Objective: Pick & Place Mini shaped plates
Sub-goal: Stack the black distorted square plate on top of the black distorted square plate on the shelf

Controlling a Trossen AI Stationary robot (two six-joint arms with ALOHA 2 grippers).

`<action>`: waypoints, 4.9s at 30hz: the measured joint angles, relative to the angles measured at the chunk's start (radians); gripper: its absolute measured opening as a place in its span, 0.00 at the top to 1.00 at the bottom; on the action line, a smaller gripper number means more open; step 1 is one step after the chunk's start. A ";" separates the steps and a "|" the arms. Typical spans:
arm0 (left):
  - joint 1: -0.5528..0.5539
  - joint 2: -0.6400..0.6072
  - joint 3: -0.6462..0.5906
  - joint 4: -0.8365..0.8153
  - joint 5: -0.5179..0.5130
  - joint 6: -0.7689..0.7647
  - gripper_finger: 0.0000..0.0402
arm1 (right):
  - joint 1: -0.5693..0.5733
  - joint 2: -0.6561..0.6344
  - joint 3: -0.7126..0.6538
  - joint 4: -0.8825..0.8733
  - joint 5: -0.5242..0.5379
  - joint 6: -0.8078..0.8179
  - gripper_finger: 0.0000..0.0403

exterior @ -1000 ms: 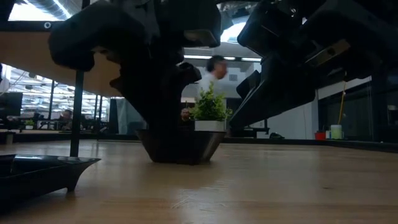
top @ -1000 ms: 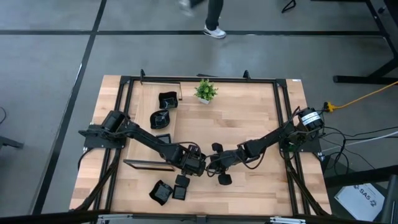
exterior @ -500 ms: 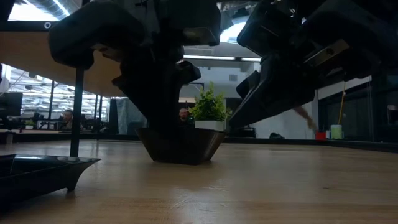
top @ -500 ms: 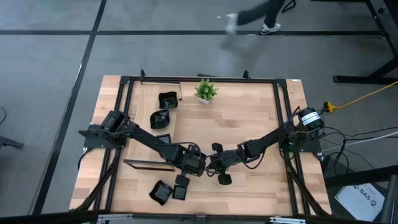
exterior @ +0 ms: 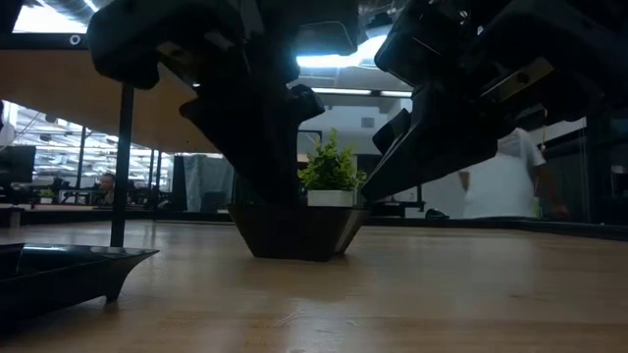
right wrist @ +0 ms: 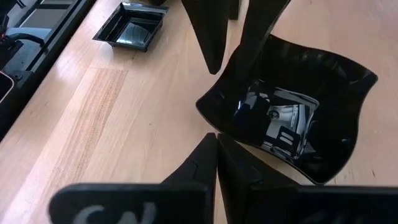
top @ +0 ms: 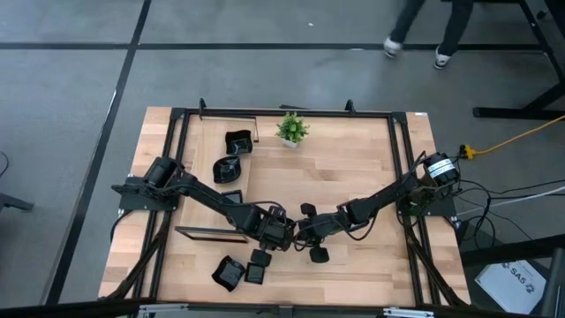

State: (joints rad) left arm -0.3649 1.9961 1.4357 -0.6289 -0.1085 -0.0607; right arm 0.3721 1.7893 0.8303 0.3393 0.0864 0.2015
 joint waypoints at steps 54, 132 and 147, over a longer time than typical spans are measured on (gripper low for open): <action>0.000 0.029 0.060 -0.049 0.025 0.014 0.91 | 0.000 0.000 0.000 0.000 0.000 -0.003 0.97; -0.001 0.041 0.064 -0.055 -0.002 0.003 0.99 | 0.005 0.032 0.000 0.008 0.063 -0.026 0.97; -0.001 0.041 0.064 -0.056 -0.003 -0.001 0.99 | 0.005 0.031 0.000 0.007 0.097 -0.036 0.97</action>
State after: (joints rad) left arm -0.3656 2.0369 1.4998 -0.6853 -0.1116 -0.0615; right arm 0.3775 1.8206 0.8303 0.3466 0.1832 0.1658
